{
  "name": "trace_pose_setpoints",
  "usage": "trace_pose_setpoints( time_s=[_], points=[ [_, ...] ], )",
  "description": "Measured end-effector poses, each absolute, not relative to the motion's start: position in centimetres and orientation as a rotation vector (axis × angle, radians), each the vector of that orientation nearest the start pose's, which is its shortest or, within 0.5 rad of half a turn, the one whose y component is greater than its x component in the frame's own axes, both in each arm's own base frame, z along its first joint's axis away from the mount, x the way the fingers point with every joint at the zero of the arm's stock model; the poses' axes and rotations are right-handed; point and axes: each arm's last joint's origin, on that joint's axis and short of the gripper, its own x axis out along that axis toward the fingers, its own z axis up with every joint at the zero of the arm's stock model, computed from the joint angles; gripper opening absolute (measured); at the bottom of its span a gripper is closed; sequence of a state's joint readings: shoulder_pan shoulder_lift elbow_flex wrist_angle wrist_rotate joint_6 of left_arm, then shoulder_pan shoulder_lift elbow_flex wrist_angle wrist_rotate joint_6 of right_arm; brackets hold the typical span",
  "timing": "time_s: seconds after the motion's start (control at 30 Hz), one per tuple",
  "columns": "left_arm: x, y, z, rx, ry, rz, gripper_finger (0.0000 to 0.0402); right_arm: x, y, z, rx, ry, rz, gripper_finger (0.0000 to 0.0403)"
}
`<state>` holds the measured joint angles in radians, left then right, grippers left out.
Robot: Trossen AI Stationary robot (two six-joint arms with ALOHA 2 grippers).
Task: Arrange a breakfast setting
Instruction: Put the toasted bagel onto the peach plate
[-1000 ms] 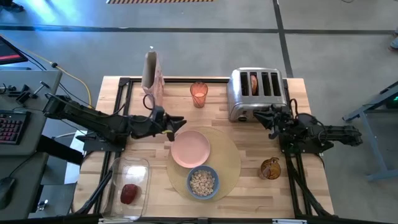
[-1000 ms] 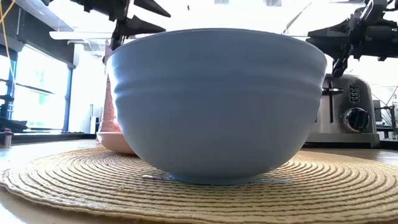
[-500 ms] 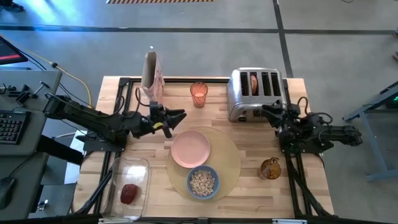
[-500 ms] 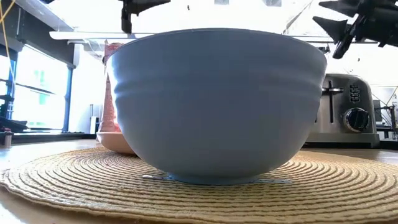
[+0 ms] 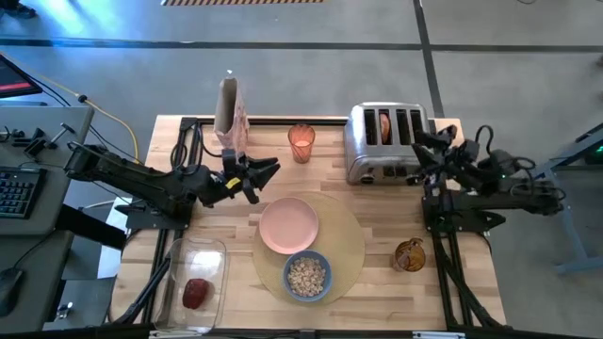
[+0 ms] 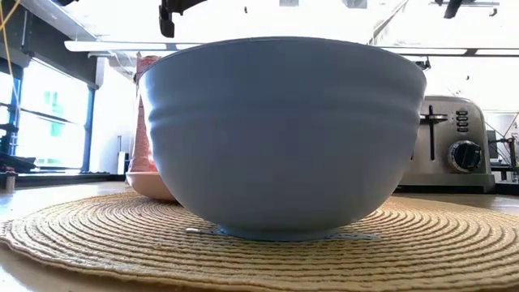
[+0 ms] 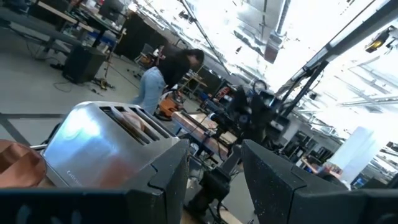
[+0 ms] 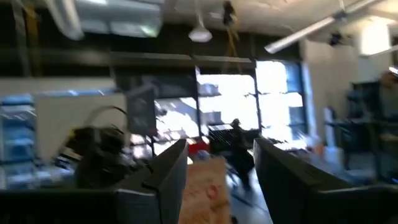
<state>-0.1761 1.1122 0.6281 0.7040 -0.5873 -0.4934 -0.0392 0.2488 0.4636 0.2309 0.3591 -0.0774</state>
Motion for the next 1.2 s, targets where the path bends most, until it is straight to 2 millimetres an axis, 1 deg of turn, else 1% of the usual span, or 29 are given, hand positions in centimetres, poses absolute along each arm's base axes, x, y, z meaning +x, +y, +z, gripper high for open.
trace_pose_setpoints(
  time_s=[0.13, 0.27, 0.47, 0.63, 0.77, 0.87, 1.0, 1.1, 1.2],
  points=[
    [23.7, -2.6, 29.8, -0.533, -0.281, 0.360, 0.0138, 8.6, -1.7, 34.0, -0.006, -0.295, -0.524, 0.0172],
    [23.8, -2.6, 29.5, -0.467, -0.243, 0.372, 0.0138, 9.8, -1.9, 35.8, 0.033, -0.213, -0.607, 0.0172],
    [23.7, -2.6, 29.5, -0.353, -0.218, 0.385, 0.0138, 11.7, -2.3, 37.6, 0.083, -0.059, -0.719, 0.0172],
    [23.1, -2.5, 30.1, -0.265, -0.219, 0.392, 0.0138, 13.4, -2.9, 39.1, 0.165, 0.057, -0.786, 0.0172],
    [22.2, -2.2, 30.8, -0.222, -0.224, 0.446, 0.0138, 14.6, -3.9, 39.7, 0.225, 0.159, -0.858, 0.0172],
    [21.3, -1.8, 31.1, -0.213, -0.207, 0.510, 0.0138, 15.5, -4.8, 39.8, 0.281, 0.229, -0.885, 0.0172],
    [20.3, -1.3, 31.2, -0.215, -0.178, 0.587, 0.0138, 16.7, -6.1, 40.0, 0.384, 0.245, -0.928, 0.0172],
    [19.7, -1.2, 31.4, -0.211, -0.171, 0.605, 0.0138, 17.3, -7.1, 40.0, 0.403, 0.258, -0.982, 0.0172],
    [19.2, -1.1, 31.5, -0.197, -0.156, 0.606, 0.0138, 17.8, -8.3, 39.7, 0.437, 0.290, -1.033, 0.0172]
  ],
)
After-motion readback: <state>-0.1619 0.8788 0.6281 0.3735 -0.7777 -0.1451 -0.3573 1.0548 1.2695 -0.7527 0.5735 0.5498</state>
